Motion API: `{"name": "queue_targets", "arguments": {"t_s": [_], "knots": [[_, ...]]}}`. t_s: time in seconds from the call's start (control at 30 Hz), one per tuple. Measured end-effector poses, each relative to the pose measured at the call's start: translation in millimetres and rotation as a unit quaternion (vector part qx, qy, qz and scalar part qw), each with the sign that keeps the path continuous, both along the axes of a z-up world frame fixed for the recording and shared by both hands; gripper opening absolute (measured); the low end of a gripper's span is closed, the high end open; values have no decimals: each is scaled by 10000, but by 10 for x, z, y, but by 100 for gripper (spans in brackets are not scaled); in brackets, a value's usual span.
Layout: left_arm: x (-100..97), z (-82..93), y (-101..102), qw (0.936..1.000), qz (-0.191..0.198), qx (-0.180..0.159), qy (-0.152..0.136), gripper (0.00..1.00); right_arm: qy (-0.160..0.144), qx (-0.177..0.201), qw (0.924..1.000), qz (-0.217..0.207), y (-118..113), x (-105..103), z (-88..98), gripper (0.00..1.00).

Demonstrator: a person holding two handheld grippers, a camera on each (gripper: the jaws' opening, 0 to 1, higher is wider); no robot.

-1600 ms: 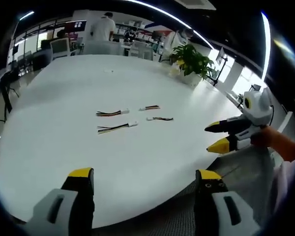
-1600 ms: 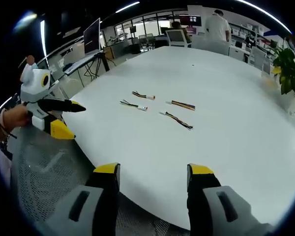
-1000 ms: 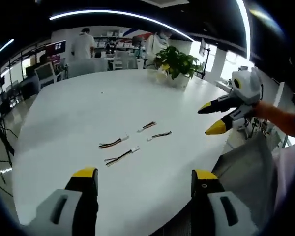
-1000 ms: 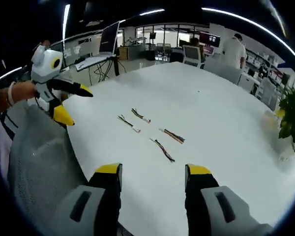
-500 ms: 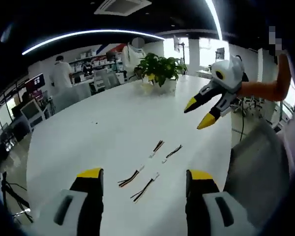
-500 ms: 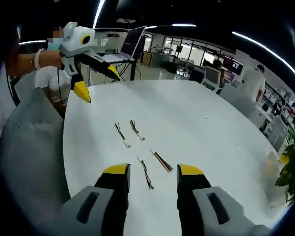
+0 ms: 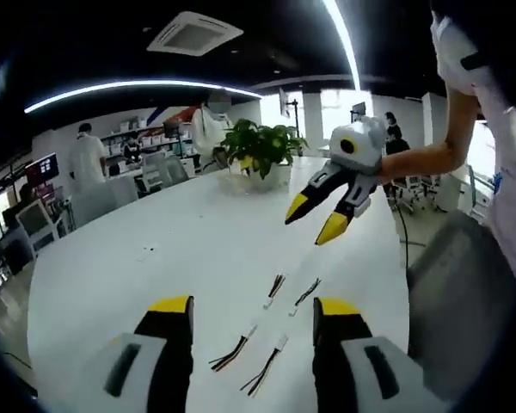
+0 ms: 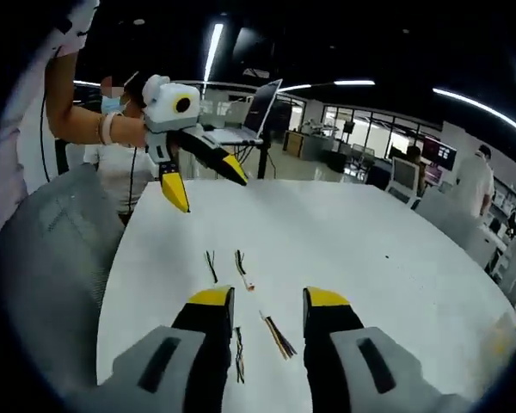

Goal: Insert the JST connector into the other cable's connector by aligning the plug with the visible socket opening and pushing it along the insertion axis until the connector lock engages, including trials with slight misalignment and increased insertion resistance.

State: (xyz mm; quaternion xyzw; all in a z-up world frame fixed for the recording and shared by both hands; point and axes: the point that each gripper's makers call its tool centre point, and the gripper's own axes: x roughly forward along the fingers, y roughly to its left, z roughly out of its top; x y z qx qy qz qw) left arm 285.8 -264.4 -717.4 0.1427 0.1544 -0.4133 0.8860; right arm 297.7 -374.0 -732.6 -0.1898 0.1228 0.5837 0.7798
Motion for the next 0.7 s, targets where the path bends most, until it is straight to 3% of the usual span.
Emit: {"name": "queue_targets", "arguments": {"t_s": [0.07,0.13,0.27,0.43,0.53,0.7], "knots": [[47,-63,17,9999,-50,-117,23,48,66,77,9999,63,7,29,-57,28],[72,-64,-12,9985,-176,-503,84,44,183,279,9993,154,39,31,-66,26],[117,-117,-14,9952,-338,-878,256,37,312,439,9984,184,60,77,-116,25],[149,-322,6,9949,-533,-765,379,32,700,570,9957,189,102,119,-248,19],[117,-417,-21,9908,-701,-962,637,27,750,520,9955,237,125,145,-347,13],[130,-517,-30,9875,-844,-1106,740,20,836,538,9944,372,151,165,-459,9]]}}
